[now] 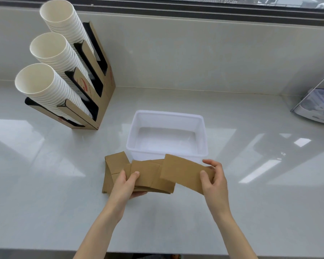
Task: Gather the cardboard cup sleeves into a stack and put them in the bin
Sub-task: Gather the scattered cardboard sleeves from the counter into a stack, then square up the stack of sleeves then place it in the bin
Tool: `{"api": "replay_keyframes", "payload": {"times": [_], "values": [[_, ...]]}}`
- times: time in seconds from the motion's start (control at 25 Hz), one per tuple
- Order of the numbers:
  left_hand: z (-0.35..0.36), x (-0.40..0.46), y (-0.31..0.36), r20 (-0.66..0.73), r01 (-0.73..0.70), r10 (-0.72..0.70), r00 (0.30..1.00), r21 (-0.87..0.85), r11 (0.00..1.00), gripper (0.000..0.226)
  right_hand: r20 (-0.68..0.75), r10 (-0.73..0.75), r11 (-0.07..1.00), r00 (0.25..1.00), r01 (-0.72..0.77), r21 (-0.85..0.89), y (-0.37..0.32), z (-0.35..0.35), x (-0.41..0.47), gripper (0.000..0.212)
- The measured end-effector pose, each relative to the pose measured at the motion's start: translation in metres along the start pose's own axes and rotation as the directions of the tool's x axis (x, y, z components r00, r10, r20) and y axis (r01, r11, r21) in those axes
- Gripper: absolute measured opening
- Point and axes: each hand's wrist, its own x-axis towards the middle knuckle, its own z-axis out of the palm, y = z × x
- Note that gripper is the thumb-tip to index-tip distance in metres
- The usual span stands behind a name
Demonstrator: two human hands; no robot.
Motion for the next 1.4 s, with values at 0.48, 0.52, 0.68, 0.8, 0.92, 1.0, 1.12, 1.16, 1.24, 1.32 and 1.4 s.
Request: {"api": "replay_keyframes", "payload": {"times": [0.48, 0.52, 0.68, 0.8, 0.92, 1.0, 1.12, 1.16, 1.24, 1.32, 1.4], "values": [[0.030, -0.014, -0.005, 0.107, -0.053, 0.053, 0.993, -0.003, 0.999, 0.036, 0.157, -0.119, 0.930, 0.980, 0.166, -0.327, 0.009, 0.031, -0.005, 0.026], [0.031, -0.014, -0.006, 0.107, -0.069, 0.069, 0.992, 0.002, 0.998, 0.035, 0.154, -0.114, 0.931, 0.981, 0.160, -0.330, 0.010, 0.030, -0.005, 0.028], [0.028, -0.010, -0.012, 0.102, -0.093, 0.092, 0.990, 0.011, 0.996, 0.030, 0.145, 0.048, 0.975, 0.988, -0.015, -0.220, 0.015, 0.026, -0.004, 0.045], [0.025, -0.006, -0.015, 0.137, -0.115, 0.113, 0.984, 0.006, 0.993, 0.018, 0.292, 0.205, 0.979, 0.934, -0.198, -0.053, 0.020, 0.015, -0.002, 0.049], [0.026, -0.004, -0.017, 0.187, -0.210, 0.185, 0.965, 0.124, 0.970, 0.011, 0.339, 0.113, 0.993, 0.934, -0.115, -0.016, 0.027, 0.007, 0.001, 0.037], [0.026, -0.001, -0.020, 0.215, -0.271, 0.225, 0.950, 0.215, 0.938, 0.015, 0.265, 0.047, 0.997, 0.963, -0.031, -0.064, 0.032, 0.005, 0.003, 0.034], [0.025, 0.008, -0.035, 0.274, -0.346, 0.246, 0.930, 0.427, 0.835, 0.029, 0.223, 0.035, 0.978, 0.974, 0.013, -0.209, 0.043, 0.001, 0.003, 0.035], [0.024, 0.011, -0.044, 0.291, -0.350, 0.231, 0.928, 0.476, 0.807, 0.034, 0.229, 0.048, 0.967, 0.972, 0.013, -0.255, 0.049, 0.001, 0.003, 0.036], [0.022, 0.016, -0.059, 0.294, -0.341, 0.210, 0.932, 0.518, 0.784, 0.041, 0.234, 0.074, 0.951, 0.969, 0.002, -0.309, 0.061, 0.002, 0.000, 0.038], [0.020, 0.019, -0.067, 0.275, -0.336, 0.215, 0.937, 0.540, 0.772, 0.046, 0.210, 0.068, 0.948, 0.975, 0.003, -0.319, 0.070, 0.004, -0.002, 0.039], [0.019, 0.021, -0.070, 0.295, -0.365, 0.234, 0.926, 0.549, 0.752, 0.047, 0.177, 0.061, 0.944, 0.982, 0.001, -0.329, 0.073, 0.007, -0.002, 0.039]]}}
